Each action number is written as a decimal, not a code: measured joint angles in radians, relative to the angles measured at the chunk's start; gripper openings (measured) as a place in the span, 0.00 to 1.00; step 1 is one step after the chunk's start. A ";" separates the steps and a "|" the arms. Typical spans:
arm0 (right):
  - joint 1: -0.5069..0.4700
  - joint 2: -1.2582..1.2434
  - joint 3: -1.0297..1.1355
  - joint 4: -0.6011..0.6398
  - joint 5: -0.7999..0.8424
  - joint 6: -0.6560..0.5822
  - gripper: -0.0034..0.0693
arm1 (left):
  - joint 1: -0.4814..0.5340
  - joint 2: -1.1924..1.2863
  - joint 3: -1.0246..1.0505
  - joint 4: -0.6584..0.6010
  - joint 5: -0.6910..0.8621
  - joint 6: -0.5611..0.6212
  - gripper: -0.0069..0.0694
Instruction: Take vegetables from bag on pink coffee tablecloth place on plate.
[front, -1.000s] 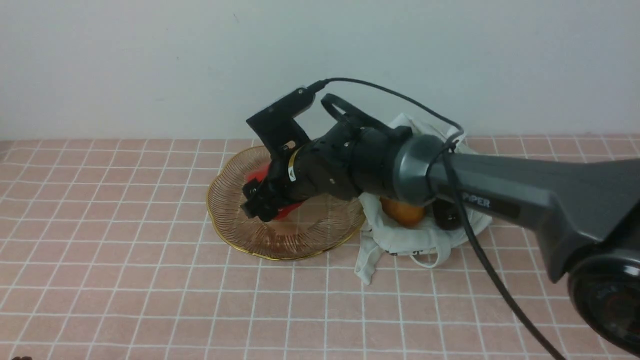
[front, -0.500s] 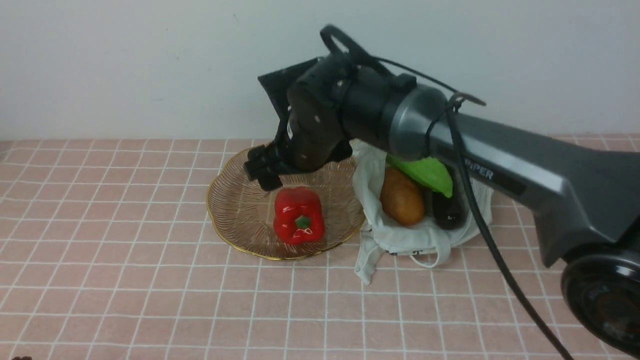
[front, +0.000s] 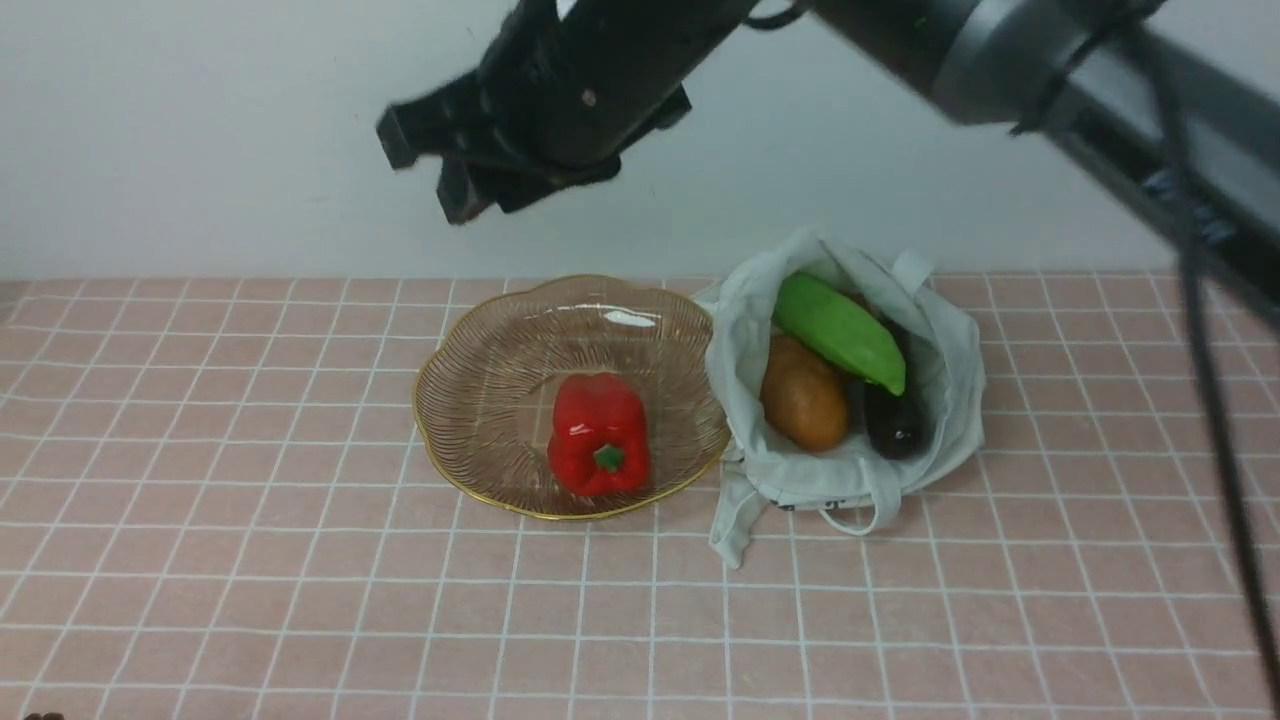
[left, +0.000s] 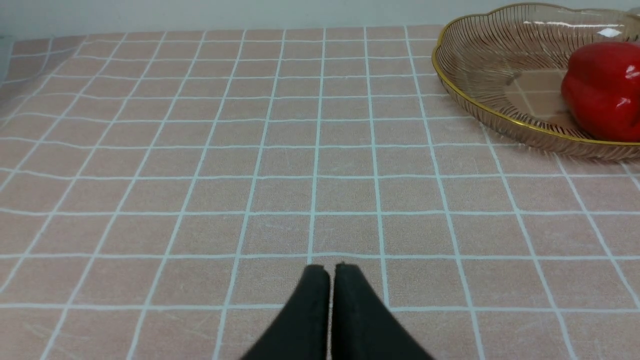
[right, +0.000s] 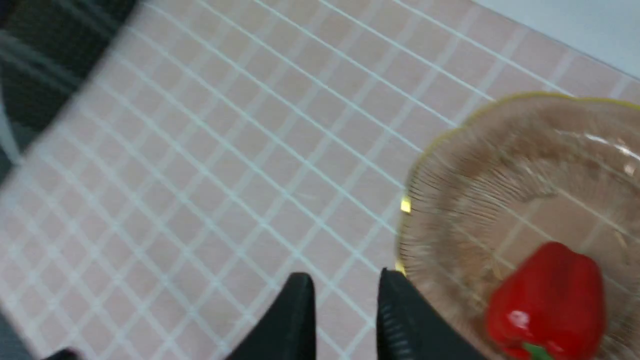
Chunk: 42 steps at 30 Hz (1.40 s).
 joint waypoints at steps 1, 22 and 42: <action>0.000 -0.054 0.000 0.068 0.000 -0.028 0.15 | 0.000 0.000 0.000 0.000 0.000 0.000 0.08; 0.000 -0.878 0.556 0.127 0.012 -0.228 0.03 | 0.000 0.000 0.000 0.000 0.000 0.000 0.08; 0.000 -1.378 1.658 0.080 -0.878 -0.350 0.03 | 0.000 0.000 0.000 0.000 0.000 0.000 0.08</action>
